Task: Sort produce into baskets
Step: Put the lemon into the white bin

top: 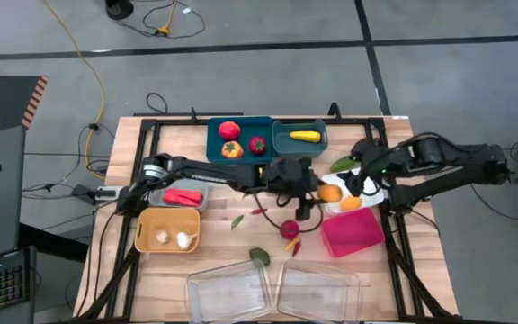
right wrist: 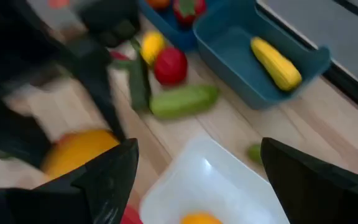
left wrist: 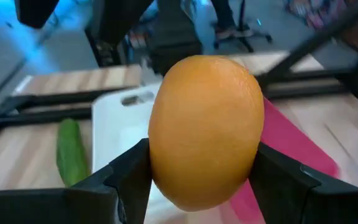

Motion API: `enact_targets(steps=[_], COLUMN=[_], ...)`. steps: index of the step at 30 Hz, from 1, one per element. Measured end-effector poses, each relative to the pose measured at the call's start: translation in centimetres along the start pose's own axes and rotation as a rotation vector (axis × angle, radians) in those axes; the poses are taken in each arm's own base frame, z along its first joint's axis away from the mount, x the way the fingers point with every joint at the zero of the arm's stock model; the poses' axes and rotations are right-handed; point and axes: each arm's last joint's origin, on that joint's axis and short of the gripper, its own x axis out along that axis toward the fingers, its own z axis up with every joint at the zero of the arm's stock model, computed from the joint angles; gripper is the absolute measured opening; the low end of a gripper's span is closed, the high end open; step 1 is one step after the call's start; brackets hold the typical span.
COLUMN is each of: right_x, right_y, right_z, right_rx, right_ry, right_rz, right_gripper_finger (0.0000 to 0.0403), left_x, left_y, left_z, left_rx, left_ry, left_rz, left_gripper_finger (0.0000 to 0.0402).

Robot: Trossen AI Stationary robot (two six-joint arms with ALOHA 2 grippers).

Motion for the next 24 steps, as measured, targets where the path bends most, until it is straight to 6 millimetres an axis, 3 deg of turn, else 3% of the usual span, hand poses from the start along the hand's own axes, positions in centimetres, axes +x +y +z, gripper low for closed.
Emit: enact_targets(steps=[10,15,24], right_x=[-1.1,-1.1,-0.9], right_y=[-0.3,-0.2,0.0], right_z=[0.4,0.5,0.6], right_rx=[0.047,0.053,0.049], right_ry=[-0.096,-0.107,-0.103], right_rz=[0.071,0.081,0.078], right_gripper_finger=[0.0366,0.0366,0.0366], left_x=[4.3,6.0,6.5], left_y=[1.4,1.4,1.7], left_z=[-3.5,-4.9,-4.0], left_rx=[-0.004,-0.008,-0.058], left_ry=[-0.182,-0.169,-0.104], left_rz=[0.104,0.115,0.177], left_gripper_finger=[0.0218,0.0218,0.0274])
